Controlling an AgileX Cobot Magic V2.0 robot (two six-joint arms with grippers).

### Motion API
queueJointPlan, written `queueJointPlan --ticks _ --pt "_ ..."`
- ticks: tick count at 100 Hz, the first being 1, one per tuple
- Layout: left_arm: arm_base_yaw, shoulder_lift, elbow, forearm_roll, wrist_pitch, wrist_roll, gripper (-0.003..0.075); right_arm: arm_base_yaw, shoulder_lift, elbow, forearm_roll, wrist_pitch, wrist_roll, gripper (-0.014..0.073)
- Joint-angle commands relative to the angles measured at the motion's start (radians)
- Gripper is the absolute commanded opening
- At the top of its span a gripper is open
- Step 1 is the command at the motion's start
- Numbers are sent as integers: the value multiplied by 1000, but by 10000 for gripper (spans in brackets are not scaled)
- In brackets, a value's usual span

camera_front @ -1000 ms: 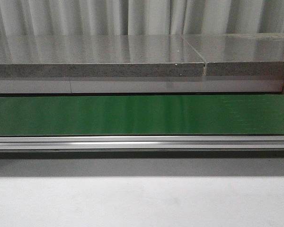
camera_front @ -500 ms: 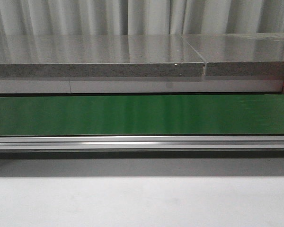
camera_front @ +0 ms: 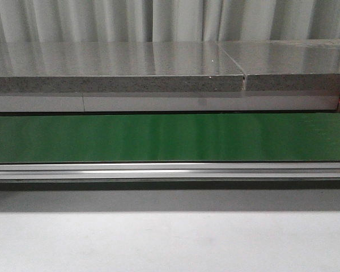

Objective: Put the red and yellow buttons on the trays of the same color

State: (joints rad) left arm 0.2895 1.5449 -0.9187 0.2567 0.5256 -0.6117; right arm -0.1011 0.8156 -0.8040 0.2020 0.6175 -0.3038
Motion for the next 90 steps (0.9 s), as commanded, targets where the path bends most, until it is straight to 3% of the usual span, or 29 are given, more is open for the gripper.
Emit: queueJointPlan --ticks 1,63,75,90 --pt "3 -3 -45 5 -47 -5 671 1 -6 -23 10 -58 -11 -67" --pt "3 130 -105 8 -52 -5 665 1 -6 -23 10 -58 -11 -67" --pt "3 131 -105 12 -52 -5 567 1 -6 -23 10 -58 -11 -67" --pt "3 131 -105 12 -52 -5 334 1 -6 -23 10 -58 -11 -67"
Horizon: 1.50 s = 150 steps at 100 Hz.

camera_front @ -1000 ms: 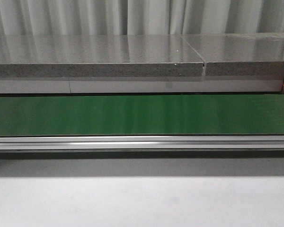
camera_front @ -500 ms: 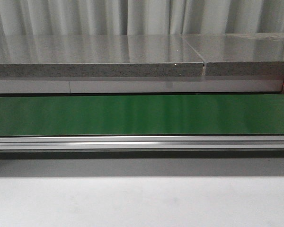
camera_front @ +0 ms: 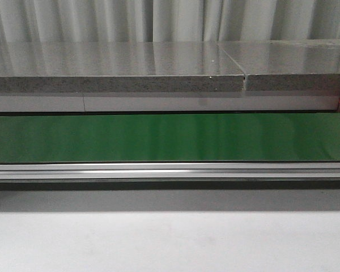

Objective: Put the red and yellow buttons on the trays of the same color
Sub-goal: 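Grasp the red push button with the left gripper and lift it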

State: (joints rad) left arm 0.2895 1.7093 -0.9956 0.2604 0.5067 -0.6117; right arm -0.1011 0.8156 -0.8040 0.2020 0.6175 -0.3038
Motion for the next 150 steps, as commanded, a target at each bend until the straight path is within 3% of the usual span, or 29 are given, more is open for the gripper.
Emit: queueJointPlan --ticks 1,16,26,65,78,96,121,150 --pt "3 -33 -29 8 -33 -5 310 1 -6 -23 10 -58 -11 -67" --pt "3 -35 -29 8 -24 -4 78 1 -6 -23 10 -58 -11 -67" --pt "1 -54 -29 6 -20 17 -19 1 -6 -23 10 -58 -11 -67" --pt "1 -306 -33 2 4 32 -19 1 -6 -23 10 -58 -11 -67" --pt "1 -360 -53 -136 10 161 -19 1 -6 -23 10 -58 -11 -67" --pt "-41 -354 -94 -395 51 424 -19 1 -6 -23 10 -58 -11 -67" --pt "-130 -305 -94 -401 54 441 -19 1 -6 -23 10 -58 -11 -67" --pt "-159 -219 -94 -399 60 471 -18 1 -6 -23 10 -58 -11 -67"
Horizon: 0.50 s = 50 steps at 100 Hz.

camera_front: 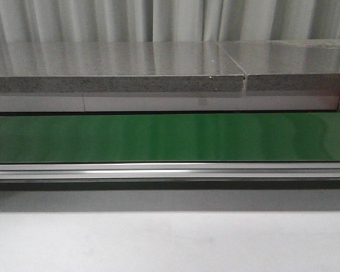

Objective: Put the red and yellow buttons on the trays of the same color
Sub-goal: 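Grasp the red push button with the left gripper and lift it, then lower the red button onto the green belt and open the left gripper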

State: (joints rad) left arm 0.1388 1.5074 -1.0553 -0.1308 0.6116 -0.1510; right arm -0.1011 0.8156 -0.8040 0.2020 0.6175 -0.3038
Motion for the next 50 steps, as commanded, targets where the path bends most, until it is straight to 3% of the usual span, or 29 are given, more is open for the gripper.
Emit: queueJointPlan --ticks 1,8,15,22,33,37,44,50 --pt "-8 -16 -34 -8 -43 10 -17 1 -6 -23 10 -58 -11 -67" --pt "-8 -5 -34 -8 -43 15 8 1 -6 -23 10 -58 -11 -67" --pt "-9 -2 -34 -8 -43 39 91 1 -6 -23 10 -58 -11 -67" --pt "-10 -2 -34 -8 -43 48 231 1 -6 -23 10 -58 -11 -67" --pt "-20 -2 -34 -8 -43 54 529 1 -6 -23 10 -58 -11 -67" --pt "-28 -2 -34 -8 -43 54 606 1 -6 -23 10 -58 -11 -67" --pt "-38 -2 -40 -8 -41 56 661 1 -6 -23 10 -58 -11 -67" --pt "-49 -2 -48 -8 -38 58 661 1 -6 -23 10 -58 -11 -67"
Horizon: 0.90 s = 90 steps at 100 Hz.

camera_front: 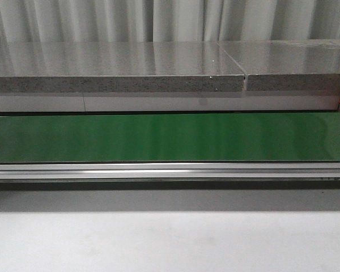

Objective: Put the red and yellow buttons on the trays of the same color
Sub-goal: 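Lower the red button onto the green belt and open the left gripper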

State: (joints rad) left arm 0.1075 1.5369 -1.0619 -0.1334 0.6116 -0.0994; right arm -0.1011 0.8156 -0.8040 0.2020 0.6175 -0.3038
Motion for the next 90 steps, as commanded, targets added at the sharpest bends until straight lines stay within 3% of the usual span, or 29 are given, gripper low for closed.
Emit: queueJointPlan --ticks 1,42,90 --pt "-19 -31 -45 -6 -35 7 660 1 -6 -23 10 -58 -11 -67" --pt "11 -63 -196 -1 47 7 660 1 -6 -23 10 -58 -11 -67" --pt "322 -100 -156 13 128 7 660 1 -6 -23 10 -58 -11 -67"
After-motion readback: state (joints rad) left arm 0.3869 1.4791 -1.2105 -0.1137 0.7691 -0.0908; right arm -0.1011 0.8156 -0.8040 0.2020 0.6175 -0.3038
